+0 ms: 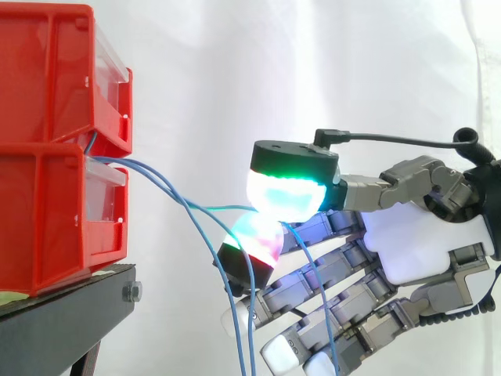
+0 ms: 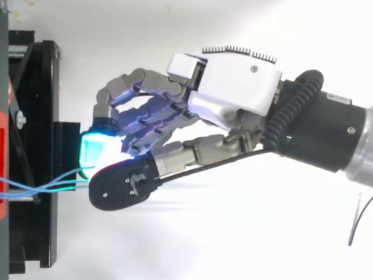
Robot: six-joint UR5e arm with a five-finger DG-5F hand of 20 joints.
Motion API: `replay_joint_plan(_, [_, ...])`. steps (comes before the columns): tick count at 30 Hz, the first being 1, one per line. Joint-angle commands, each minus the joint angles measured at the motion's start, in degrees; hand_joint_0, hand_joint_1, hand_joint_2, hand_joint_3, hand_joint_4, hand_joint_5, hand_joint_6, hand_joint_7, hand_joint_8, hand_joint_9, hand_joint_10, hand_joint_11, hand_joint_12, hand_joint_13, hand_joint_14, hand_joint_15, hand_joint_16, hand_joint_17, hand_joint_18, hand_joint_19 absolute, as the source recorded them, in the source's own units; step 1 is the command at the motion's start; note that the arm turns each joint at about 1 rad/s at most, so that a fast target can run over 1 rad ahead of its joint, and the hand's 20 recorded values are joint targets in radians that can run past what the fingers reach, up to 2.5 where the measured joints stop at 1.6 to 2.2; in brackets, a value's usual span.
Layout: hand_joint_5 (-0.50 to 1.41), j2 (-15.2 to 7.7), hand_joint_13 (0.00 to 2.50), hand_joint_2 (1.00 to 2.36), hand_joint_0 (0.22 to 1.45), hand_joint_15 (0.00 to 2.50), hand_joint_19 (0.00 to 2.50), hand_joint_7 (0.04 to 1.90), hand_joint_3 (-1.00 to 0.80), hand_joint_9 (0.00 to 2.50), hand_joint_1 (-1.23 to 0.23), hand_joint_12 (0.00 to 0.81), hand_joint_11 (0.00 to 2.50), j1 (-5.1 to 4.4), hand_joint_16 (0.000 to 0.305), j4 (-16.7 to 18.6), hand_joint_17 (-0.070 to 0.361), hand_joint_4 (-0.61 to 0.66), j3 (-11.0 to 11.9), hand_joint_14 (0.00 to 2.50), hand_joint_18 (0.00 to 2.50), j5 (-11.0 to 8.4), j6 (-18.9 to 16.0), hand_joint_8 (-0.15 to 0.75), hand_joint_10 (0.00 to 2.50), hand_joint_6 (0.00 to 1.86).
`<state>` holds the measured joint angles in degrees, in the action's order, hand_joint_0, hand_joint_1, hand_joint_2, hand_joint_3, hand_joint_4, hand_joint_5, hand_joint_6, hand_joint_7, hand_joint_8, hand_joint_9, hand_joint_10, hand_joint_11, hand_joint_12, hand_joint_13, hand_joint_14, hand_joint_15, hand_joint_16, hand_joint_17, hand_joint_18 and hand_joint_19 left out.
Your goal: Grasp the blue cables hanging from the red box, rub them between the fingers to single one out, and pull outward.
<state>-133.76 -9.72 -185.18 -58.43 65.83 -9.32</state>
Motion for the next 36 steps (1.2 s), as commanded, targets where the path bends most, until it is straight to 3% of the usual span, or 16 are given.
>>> replay_joint_plan(1, [-0.17,0.0,0.77,1.00,0.56,0.53,0.55,1.09,-0.50,0.72,-0.66,0.356,0.31,-0.04,0.046,0.1,0.103,-0.03,0.0,0.02,0.67,0.00,0.0,0.204,0.01,0.86])
replay_joint_plan(18, [-0.16,0.0,0.78,1.01,0.59,0.55,0.58,1.11,-0.42,0.75,-0.67,0.354,0.31,0.05,0.045,0.0,0.101,-0.03,0.0,0.02,0.66,0.00,0.0,0.200,0.01,0.85])
replay_joint_plan(26, [-0.16,0.0,0.79,1.00,0.49,0.54,0.57,1.10,-0.50,0.76,-0.64,0.386,0.31,0.05,0.051,0.0,0.115,0.00,0.0,0.02,0.69,0.00,0.0,0.226,0.01,0.85])
replay_joint_plan(36, [-0.16,0.0,0.79,1.00,0.49,0.54,0.57,1.09,-0.50,0.77,-0.62,0.387,0.30,-0.04,0.051,0.0,0.116,0.00,0.0,0.02,0.69,0.00,0.0,0.233,0.01,0.84])
